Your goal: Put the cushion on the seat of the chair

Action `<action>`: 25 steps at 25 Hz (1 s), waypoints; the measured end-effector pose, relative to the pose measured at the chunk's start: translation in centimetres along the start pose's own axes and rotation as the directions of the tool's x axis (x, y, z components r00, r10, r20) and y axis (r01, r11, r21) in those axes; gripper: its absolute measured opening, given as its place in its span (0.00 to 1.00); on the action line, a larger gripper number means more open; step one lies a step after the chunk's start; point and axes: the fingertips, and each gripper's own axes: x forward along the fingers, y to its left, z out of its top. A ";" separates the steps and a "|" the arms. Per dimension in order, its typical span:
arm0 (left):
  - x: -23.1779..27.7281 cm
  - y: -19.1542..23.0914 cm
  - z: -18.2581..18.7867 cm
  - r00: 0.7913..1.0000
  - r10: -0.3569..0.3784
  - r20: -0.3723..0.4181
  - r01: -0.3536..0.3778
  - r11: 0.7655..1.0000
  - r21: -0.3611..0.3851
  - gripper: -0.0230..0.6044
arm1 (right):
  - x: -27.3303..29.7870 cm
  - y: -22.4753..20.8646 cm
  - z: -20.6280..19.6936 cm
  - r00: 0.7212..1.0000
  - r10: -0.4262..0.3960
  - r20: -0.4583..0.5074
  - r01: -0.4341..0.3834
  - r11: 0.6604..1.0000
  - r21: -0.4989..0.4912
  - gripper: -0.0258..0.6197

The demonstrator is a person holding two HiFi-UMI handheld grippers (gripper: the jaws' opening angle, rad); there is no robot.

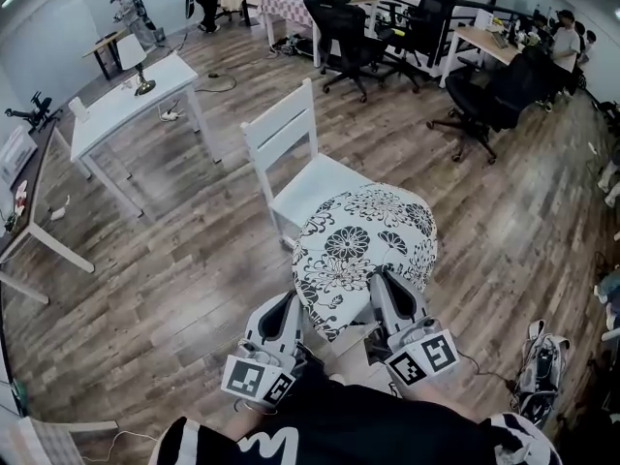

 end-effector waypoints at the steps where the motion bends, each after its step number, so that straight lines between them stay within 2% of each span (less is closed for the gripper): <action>1: 0.7 0.4 0.1 1.000 -0.011 0.000 0.011 1.000 -0.001 0.05 | 0.5 -0.3 0.1 1.000 -0.010 0.004 0.010 1.000 -0.006 0.09; 13: 8.8 9.7 2.6 0.994 -0.109 -0.013 0.109 0.994 -0.008 0.05 | 10.7 -3.2 -1.4 0.993 -0.113 0.029 0.114 0.993 -0.022 0.09; 25: 12.7 18.2 3.1 0.989 -0.144 -0.045 0.143 0.989 -0.029 0.05 | 18.8 -4.6 -4.1 0.981 -0.193 0.023 0.194 0.981 -0.024 0.08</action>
